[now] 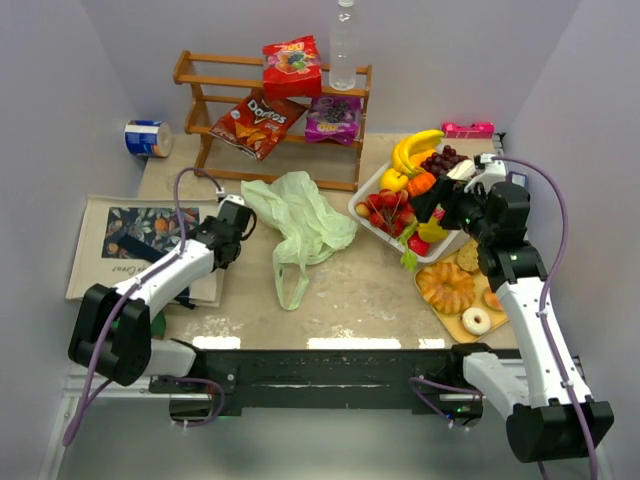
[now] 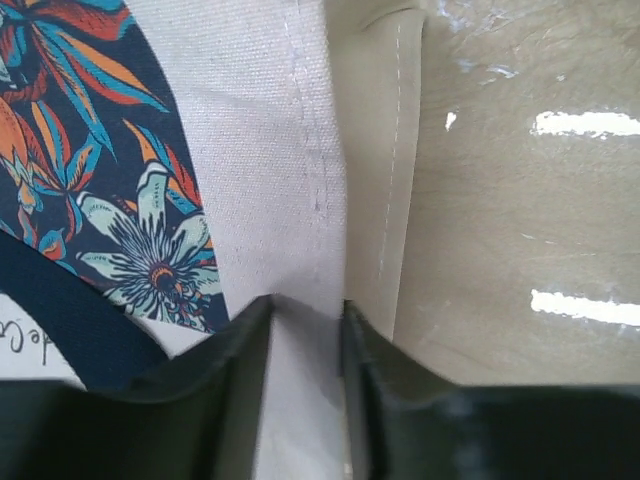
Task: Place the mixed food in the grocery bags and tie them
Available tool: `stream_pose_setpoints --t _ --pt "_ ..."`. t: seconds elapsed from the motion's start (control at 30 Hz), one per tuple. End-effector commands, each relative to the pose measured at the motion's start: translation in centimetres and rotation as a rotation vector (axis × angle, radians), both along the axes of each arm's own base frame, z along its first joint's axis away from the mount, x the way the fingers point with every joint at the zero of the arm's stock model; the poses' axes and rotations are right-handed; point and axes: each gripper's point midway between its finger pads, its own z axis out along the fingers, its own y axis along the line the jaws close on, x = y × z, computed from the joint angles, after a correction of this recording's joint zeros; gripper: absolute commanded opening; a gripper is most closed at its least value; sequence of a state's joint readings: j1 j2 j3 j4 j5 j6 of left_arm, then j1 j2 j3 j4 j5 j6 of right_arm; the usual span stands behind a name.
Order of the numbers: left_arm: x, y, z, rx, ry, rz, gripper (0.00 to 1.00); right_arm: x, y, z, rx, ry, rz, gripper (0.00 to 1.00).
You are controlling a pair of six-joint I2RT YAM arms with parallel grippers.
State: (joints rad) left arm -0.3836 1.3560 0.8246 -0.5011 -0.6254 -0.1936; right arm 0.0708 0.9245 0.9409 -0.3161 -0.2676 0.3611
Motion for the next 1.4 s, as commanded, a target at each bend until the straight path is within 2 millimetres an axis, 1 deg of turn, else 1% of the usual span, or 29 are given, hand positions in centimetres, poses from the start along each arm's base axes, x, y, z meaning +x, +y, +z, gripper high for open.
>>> stream_pose_setpoints --t 0.0,0.03,0.07,0.1,0.13,0.2,0.23,0.27,0.33,0.37,0.43,0.47,0.53,0.57,0.63,0.67,0.73,0.77,0.83,0.87,0.9,0.97,1.03,1.07,1.17,1.2,1.27,1.3,1.37 --pt "1.3 -0.5 2.9 -0.028 -0.088 -0.021 0.22 -0.5 1.8 1.7 0.073 -0.037 0.09 0.95" --pt "1.6 -0.9 4.2 -0.066 -0.143 -0.037 0.17 -0.9 2.5 2.2 0.086 -0.049 0.131 0.95" --pt "1.7 -1.7 4.9 -0.114 -0.168 -0.067 0.13 -1.0 2.7 2.4 0.09 -0.053 0.146 0.95" --pt "2.0 -2.3 5.9 -0.149 -0.2 -0.092 0.04 -1.1 2.9 2.6 0.09 -0.057 0.161 0.95" --pt "2.2 -3.0 7.8 -0.198 -0.267 -0.114 0.0 -1.1 3.0 3.1 0.092 -0.069 0.174 0.95" --pt "2.6 -4.5 10.3 -0.289 -0.332 -0.169 0.0 -1.4 3.5 3.4 0.09 -0.077 0.206 0.94" --pt "2.5 -4.9 11.9 -0.322 -0.375 -0.184 0.0 -1.5 3.7 3.8 0.091 -0.085 0.217 0.94" --pt "2.8 -5.8 13.7 -0.366 -0.412 -0.217 0.0 -1.6 4.2 3.9 0.094 -0.087 0.238 0.94" --pt "2.7 -6.6 15.7 -0.418 -0.445 -0.244 0.0 -1.9 4.8 4.5 0.101 -0.094 0.259 0.94" --pt "2.8 -7.6 17.3 -0.466 -0.467 -0.283 0.0 -2.3 5.7 4.7 0.101 -0.101 0.292 0.94" --pt "2.5 -8.6 18.9 -0.531 -0.488 -0.31 0.0 -2.9 7.0 5.6 0.1 -0.129 0.33 0.94" --pt "2.4 -9.6 20.3 -0.579 -0.504 -0.352 0.0 -3.8 8.7 5.9 0.097 -0.144 0.384 0.94" --pt "2.1 -10.4 22.1 -0.639 -0.536 -0.374 0.0 -4.1 10.2 6.5 0.103 -0.173 0.419 0.94" --pt "1.9 -11.0 23.7 -0.671 -0.558 -0.401 0.0 -4.9 11.8 6.6 0.117 -0.176 0.469 0.94" --pt "1.6 -11.3 25.5 -0.705 -0.593 -0.418 0.0 -5.1 13.2 6.6 0.13 -0.195 0.496 0.94" --pt "1.5 -11.5 26.8 -0.721 -0.617 -0.435 0.0 -5.8 14.6 6.7 0.137 -0.201 0.538 0.94" --pt "1.2 -11.5 28.0 -0.733 -0.638 -0.442 0.0 -5.9 15.7 6.7 0.14 -0.22 0.56 0.94" --pt "1.1 -11.6 29.0 -0.738 -0.655 -0.453 0.0 -6.4 16.8 6.3 0.137 -0.215 0.594 0.94" --pt "0.9 -11.7 29.9 -0.756 -0.668 -0.458 0.0 -6.7 18.0 6.0 0.13 -0.227 0.62 0.95" --pt "0.7 -11.8 30.8 -0.77 -0.685 -0.464 0.0 -7.2 19.2 5.7 0.121 -0.24 0.658 0.95" --pt "0.3 -12.2 31.7 -0.807 -0.7 -0.481 0.0 -7.5 19.8 5.6 0.113 -0.252 0.671 0.95" --pt "-0.4 -12.8 33.4 -0.858 -0.732 -0.515 0.0 -8.2 21.5 4.9 0.064 -0.299 0.676 0.95" --pt "-1.1 -13.0 35.2 -0.911 -0.774 -0.526 0.0 -8.5 22.6 4.1 0.026 -0.339 0.653 0.94" --pt "-1.5 -13.2 36.1 -0.93 -0.79 -0.543 0.0 -9.3 23.4 4.0 0.001 -0.375 0.639 0.94" --pt "-2.4 -13.4 38.4 -0.987 -0.838 -0.564 0.0 -10.9 24.9 3.9 0.027 -0.458 0.65 0.94" --pt "-2.6 -13.4 38.8 -0.995 -0.845 -0.567 0.0 -10.8 25.1 4.1 0.045 -0.486 0.628 0.94" --pt "-3.2 -13.6 39.9 -1.018 -0.857 -0.589 0.0 -11.2 26.0 3.8 0.039 -0.5 0.629 0.94" --pt "-3.4 -13.7 40.2 -1.03 -0.858 -0.598 0.0 -10.8 26.0 4.0 0.038 -0.515 0.588 0.94" --pt "-3.8 -13.9 41.0 -1.044 -0.861 -0.621 0.0 -10.6 26.6 3.5 0.013 -0.518 0.569 0.94"
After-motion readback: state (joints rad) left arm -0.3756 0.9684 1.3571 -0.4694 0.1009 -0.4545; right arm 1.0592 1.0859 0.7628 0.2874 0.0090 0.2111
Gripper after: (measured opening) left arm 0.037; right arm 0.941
